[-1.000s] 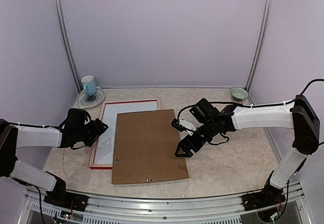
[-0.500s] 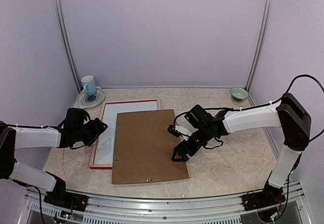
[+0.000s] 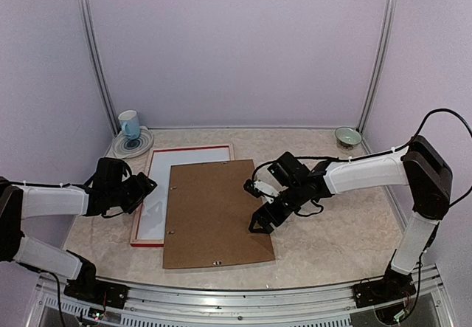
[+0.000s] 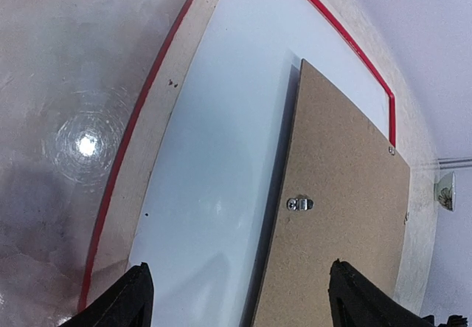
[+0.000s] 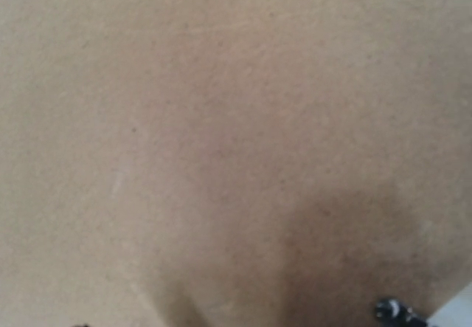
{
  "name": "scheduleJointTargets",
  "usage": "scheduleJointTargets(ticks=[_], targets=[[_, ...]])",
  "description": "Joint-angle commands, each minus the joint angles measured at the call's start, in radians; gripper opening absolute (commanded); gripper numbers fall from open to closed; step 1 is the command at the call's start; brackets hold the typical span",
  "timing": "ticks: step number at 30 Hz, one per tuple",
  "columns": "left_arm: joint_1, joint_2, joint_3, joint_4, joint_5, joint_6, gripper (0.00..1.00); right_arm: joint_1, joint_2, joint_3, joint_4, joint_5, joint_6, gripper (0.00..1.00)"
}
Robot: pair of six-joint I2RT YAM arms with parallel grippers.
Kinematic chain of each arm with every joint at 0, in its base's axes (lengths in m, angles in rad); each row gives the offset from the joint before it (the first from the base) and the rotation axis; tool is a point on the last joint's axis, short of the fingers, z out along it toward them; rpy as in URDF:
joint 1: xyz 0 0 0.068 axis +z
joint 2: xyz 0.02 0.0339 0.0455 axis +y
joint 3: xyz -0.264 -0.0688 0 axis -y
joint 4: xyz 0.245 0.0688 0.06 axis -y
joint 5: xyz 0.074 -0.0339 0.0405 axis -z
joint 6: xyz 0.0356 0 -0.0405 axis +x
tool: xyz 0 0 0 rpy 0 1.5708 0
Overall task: Put the photo into the frame
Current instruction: Move the frame body to the center of the board.
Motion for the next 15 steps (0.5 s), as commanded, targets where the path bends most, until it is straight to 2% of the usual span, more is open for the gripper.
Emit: scheduleJointTargets(ticks=[1,15], targets=[[0.009,0.002,0.011,0.000,0.004,0.003,0.81,0.009,0.026,0.028,-0.002,0.047,-0.003,0.86],[0.008,-0.012,-0.003,-0.001,-0.002,0.004,0.81,0.003,0.032,0.092,-0.037,0.090,-0.015,0.87]])
